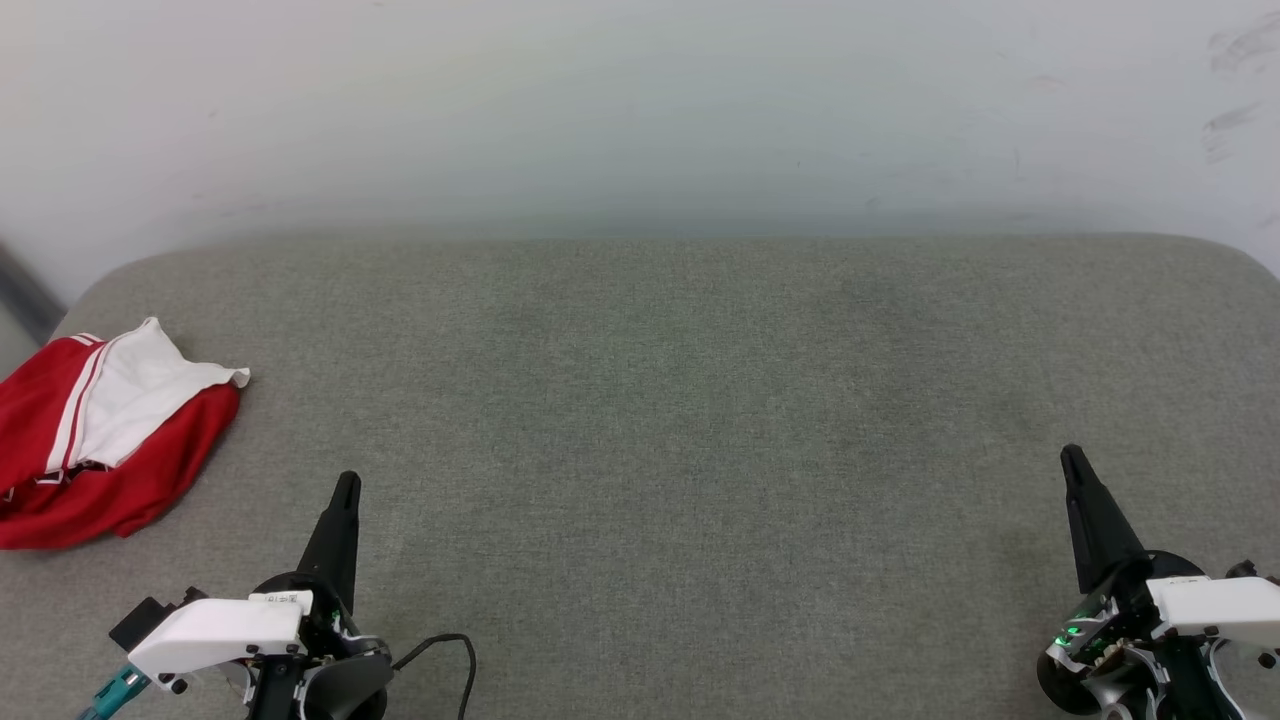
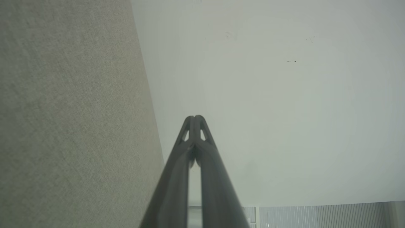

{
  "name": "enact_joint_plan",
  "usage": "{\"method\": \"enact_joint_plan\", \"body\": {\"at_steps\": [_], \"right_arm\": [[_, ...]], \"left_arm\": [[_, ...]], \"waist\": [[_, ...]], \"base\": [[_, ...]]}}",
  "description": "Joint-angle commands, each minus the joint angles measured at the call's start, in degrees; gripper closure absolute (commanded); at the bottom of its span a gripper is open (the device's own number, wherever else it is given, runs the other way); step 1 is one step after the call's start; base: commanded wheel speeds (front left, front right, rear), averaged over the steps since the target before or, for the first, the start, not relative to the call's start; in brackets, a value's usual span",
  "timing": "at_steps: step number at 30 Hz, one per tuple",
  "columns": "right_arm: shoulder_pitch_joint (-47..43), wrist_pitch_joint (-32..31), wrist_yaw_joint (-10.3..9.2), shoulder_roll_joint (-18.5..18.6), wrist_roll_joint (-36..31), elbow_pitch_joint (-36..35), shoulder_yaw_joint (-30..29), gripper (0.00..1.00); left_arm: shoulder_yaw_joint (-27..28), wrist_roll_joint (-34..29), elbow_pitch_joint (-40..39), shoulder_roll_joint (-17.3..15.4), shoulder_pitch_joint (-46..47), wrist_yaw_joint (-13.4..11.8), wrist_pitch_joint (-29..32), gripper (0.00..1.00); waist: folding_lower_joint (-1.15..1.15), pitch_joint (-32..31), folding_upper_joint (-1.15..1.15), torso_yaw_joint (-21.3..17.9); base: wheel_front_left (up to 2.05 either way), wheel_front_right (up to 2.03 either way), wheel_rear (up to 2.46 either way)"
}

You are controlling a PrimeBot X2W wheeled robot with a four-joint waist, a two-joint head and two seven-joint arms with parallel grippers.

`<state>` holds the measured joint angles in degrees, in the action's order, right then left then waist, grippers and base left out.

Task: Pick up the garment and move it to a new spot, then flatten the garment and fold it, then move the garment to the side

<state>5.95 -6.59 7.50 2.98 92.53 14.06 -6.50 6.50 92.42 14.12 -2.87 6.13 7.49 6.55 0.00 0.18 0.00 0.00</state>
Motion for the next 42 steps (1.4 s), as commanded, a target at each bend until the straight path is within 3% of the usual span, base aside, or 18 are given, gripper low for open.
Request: {"method": "enact_joint_plan", "body": {"at_steps": [1, 27, 28, 29, 30, 42], "right_arm": [[0.7, 0.0, -0.02, -0.2, -0.3, 0.0, 0.0, 1.0], [-0.1, 0.0, 0.01, 0.0, 0.0, 0.2, 0.0, 1.0], [-0.5, 0.0, 0.0, 0.0, 0.0, 0.6, 0.0, 0.0], [-1.1, 0.0, -0.01, 0.0, 0.0, 1.1, 0.0, 1.0], [-1.3, 0.1, 0.0, 0.0, -0.1, 1.1, 0.1, 0.0], [-2.9, 3.2, 0.0, 0.3, -1.7, -2.3, 1.6, 0.0]], "left_arm": [[0.1, -0.1, -0.1, 0.0, 0.4, 0.1, 0.1, 1.0], [-0.1, 0.0, 0.2, 0.0, -0.1, 0.0, 0.0, 1.0], [-0.2, 0.0, 0.7, 0.1, -0.4, 0.0, -0.1, 0.0], [-0.3, 0.0, 1.2, 0.1, -0.9, 0.0, -0.1, 1.0], [-0.5, 0.0, 1.3, 0.2, -1.0, 0.0, -0.2, 0.0], [-3.9, -1.7, -0.2, 0.1, -0.2, 0.0, -3.8, 0.0]], "waist": [[0.0, 0.0, 0.0, 0.0], [0.0, 0.0, 0.0, 0.0], [0.0, 0.0, 0.0, 0.0], [0.0, 0.0, 0.0, 0.0], [0.0, 0.0, 0.0, 0.0], [0.0, -0.1, 0.0, 0.1]], "base": [[0.0, 0.0, 0.0], [0.0, 0.0, 0.0], [0.0, 0.0, 0.0], [0.0, 0.0, 0.0], [0.0, 0.0, 0.0], [0.0, 0.0, 0.0]]}}
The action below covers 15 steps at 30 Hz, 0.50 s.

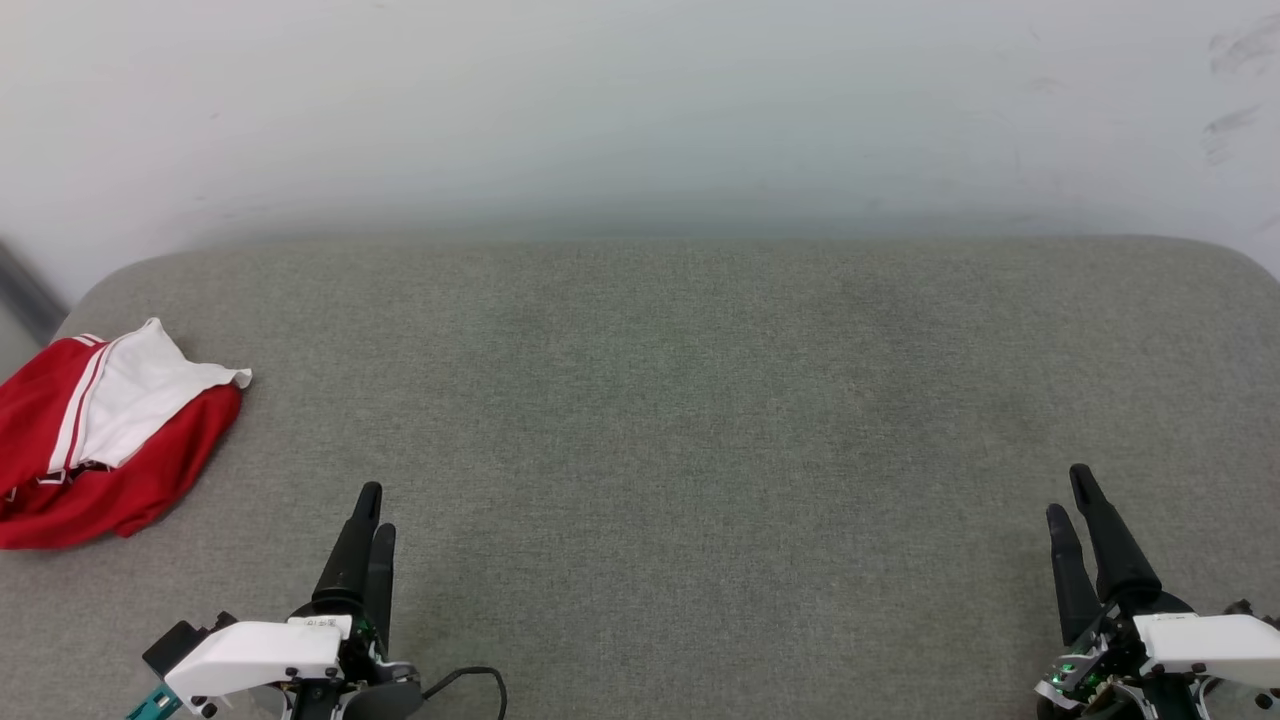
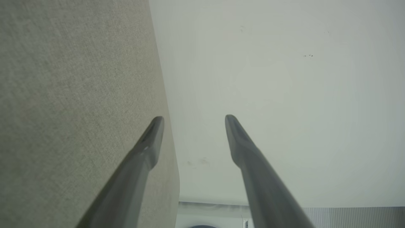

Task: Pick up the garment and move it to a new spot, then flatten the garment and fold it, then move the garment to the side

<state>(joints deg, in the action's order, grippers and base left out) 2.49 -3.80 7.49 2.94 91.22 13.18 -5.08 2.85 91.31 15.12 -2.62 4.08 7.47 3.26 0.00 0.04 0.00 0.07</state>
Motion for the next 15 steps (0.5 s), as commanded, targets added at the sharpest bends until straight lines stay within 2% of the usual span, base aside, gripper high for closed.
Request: {"method": "enact_joint_plan", "body": {"at_steps": [1, 9, 11, 12, 13, 15], "right_arm": [[0.5, 0.7, 0.01, 0.5, -0.7, -1.7, 0.4, 0.0], [-0.1, 2.9, 0.01, 1.8, -5.5, -2.8, 1.4, 0.0], [-0.1, 3.5, 0.01, 1.9, -7.9, -3.1, 1.3, 0.0], [-0.1, 3.9, 0.01, 1.9, -10.8, -3.6, 1.0, 0.0], [-0.1, 3.9, 0.01, 1.9, -10.8, -3.6, 1.0, 0.0], [-0.3, 4.6, 0.01, 2.0, -15.8, -4.3, 1.0, 0.0]], "left_arm": [[-0.4, -1.3, -1.4, -0.1, 1.9, 0.0, -0.7, 0.0], [-0.6, -8.3, -2.9, -0.2, 1.7, 0.0, -2.5, 0.0], [-0.9, -11.3, -3.2, -0.2, 1.7, 0.0, -3.0, 0.0], [-1.1, -14.6, -3.6, -0.2, 1.7, 0.0, -3.5, 0.0], [-1.1, -14.6, -3.6, -0.2, 1.7, 0.0, -3.5, 0.0], [-1.5, -19.3, -4.0, -0.2, 1.7, 0.0, -4.2, 0.0]], "waist": [[0.0, 0.0, 0.0, 0.0], [0.0, 0.0, 0.0, 0.2], [0.0, 0.0, 0.0, 0.3], [0.0, 0.0, 0.0, 0.3], [0.0, 0.0, 0.0, 0.3], [0.0, 0.0, 0.0, 0.4]], "base": [[0.0, 0.0, 0.0], [0.0, 0.0, 0.0], [0.0, 0.0, 0.0], [0.0, 0.0, 0.0], [0.0, 0.0, 0.0], [0.0, 0.0, 0.0]]}}
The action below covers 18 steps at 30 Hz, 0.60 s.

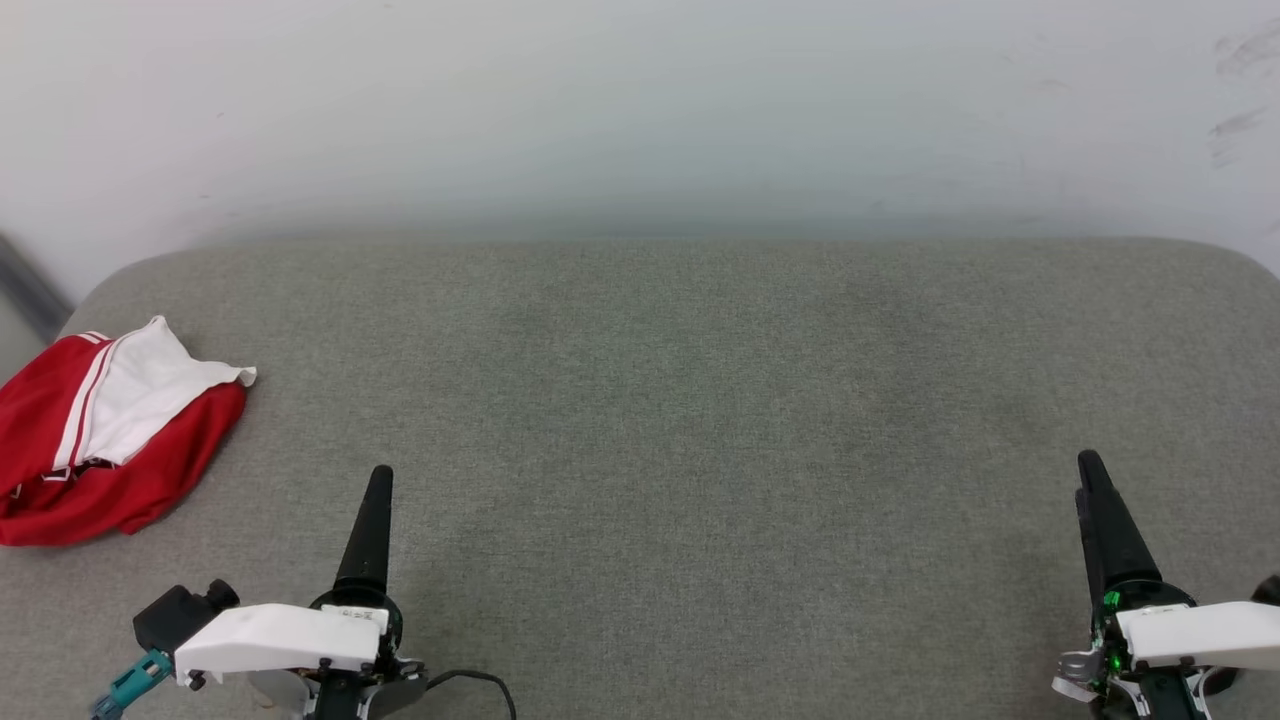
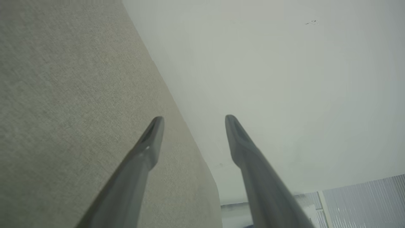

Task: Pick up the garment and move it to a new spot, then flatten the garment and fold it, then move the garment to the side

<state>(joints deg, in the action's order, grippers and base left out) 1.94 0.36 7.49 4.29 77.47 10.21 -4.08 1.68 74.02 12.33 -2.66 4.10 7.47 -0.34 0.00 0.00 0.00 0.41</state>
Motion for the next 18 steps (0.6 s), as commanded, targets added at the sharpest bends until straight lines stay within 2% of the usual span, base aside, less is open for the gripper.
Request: {"method": "enact_joint_plan", "body": {"at_steps": [1, 2, 4, 18], "right_arm": [[0.2, 0.7, 0.01, 0.6, -3.7, -1.6, 0.1, 0.0], [0.2, 0.7, 0.01, 0.6, -3.7, -1.6, 0.1, 0.0], [0.0, 1.4, 0.01, 0.7, -8.5, -2.0, 0.3, 0.0], [-1.0, 3.8, 0.01, 0.8, -26.4, -2.4, 1.3, 0.0]], "left_arm": [[-0.5, -3.6, -1.3, -0.1, 1.7, 0.0, -0.8, 0.0], [-0.5, -3.6, -1.3, -0.1, 1.7, 0.0, -0.8, 0.0], [-0.9, -8.2, -1.6, -0.2, 1.7, 0.0, -1.5, 0.0], [-2.8, -25.4, -2.5, -1.6, 1.6, 0.0, -4.1, 0.0]], "waist": [[0.0, 0.0, 0.0, 0.0], [0.0, 0.0, 0.0, 0.0], [0.0, 0.0, 0.0, 0.1], [0.0, 0.0, 0.0, 0.5]], "base": [[0.0, 0.0, 0.0], [0.0, 0.0, 0.0], [0.0, 0.0, 0.0], [0.0, 0.0, 0.0]]}}
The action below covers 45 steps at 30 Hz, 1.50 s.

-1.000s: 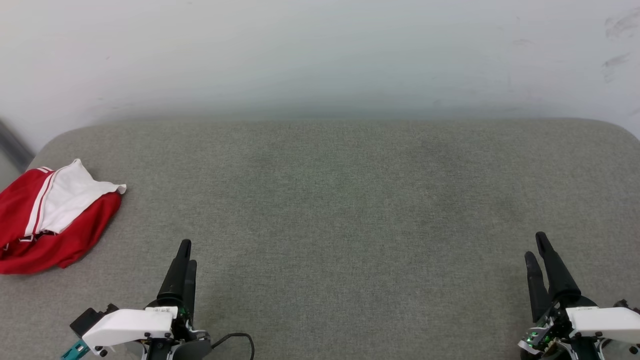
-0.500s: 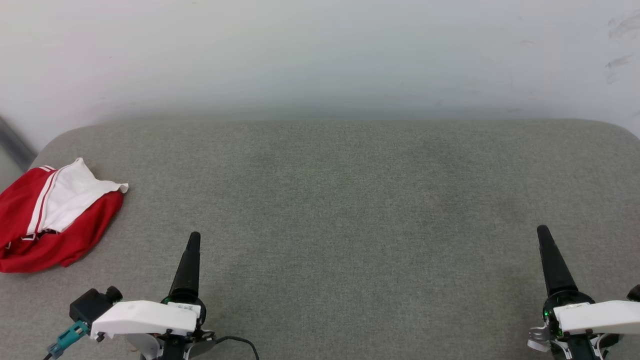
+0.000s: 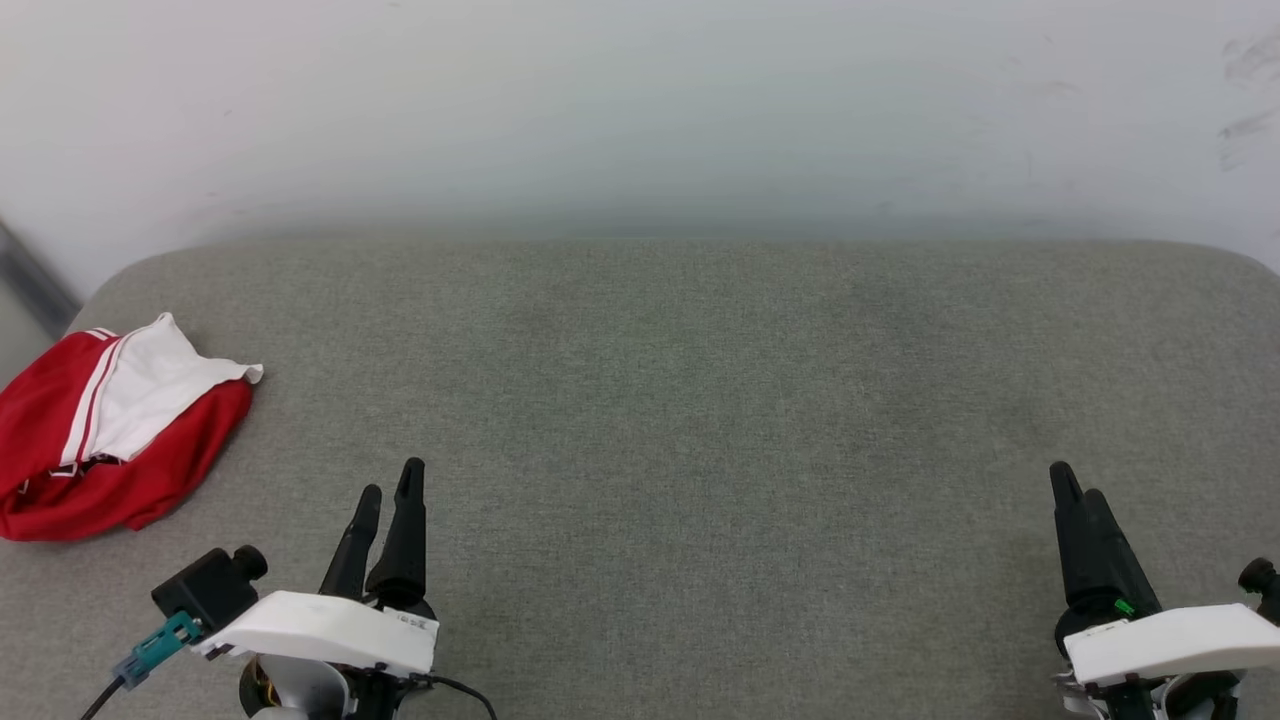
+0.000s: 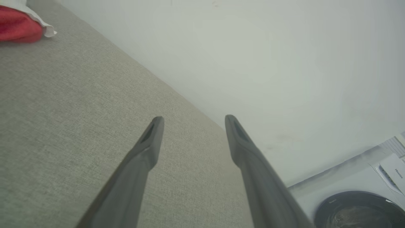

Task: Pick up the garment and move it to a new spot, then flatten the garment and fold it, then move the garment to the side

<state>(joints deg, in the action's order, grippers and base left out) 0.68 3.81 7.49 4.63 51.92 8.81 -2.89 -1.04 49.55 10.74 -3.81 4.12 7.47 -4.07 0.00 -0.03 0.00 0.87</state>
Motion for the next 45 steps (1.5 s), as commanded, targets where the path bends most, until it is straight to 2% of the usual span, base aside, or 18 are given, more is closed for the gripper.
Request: {"method": "enact_joint_plan", "body": {"at_steps": [1, 19, 38, 45], "right_arm": [[0.2, 0.4, 0.01, 0.4, -2.1, -1.1, 0.0, 0.0], [-1.0, -0.1, 0.01, 0.1, -20.4, -5.0, 0.2, 0.0], [-2.2, -1.5, 0.01, -0.4, -33.3, -8.7, -0.3, 0.0], [-2.9, -1.8, 0.0, -1.0, -37.2, -9.6, -1.1, 0.0]], "left_arm": [[-0.3, -2.1, -1.0, -0.6, 1.6, 0.0, -0.5, 0.0], [-4.2, -18.5, -1.2, -2.5, 2.0, -1.0, -3.7, 0.0], [-7.6, -29.7, -1.2, -4.2, 2.4, -2.9, -6.4, 0.0], [-8.2, -32.5, -0.2, -4.1, 2.4, -2.8, -7.4, 0.0]], "waist": [[0.0, 0.0, 0.0, 0.0], [0.0, -0.1, 0.0, 0.3], [0.0, 0.1, 0.0, 0.8], [0.0, 0.1, 0.0, 1.0]], "base": [[0.0, 0.0, 0.0], [0.0, 0.0, 0.0], [0.0, 0.0, 0.0], [0.0, 0.0, 0.0]]}}
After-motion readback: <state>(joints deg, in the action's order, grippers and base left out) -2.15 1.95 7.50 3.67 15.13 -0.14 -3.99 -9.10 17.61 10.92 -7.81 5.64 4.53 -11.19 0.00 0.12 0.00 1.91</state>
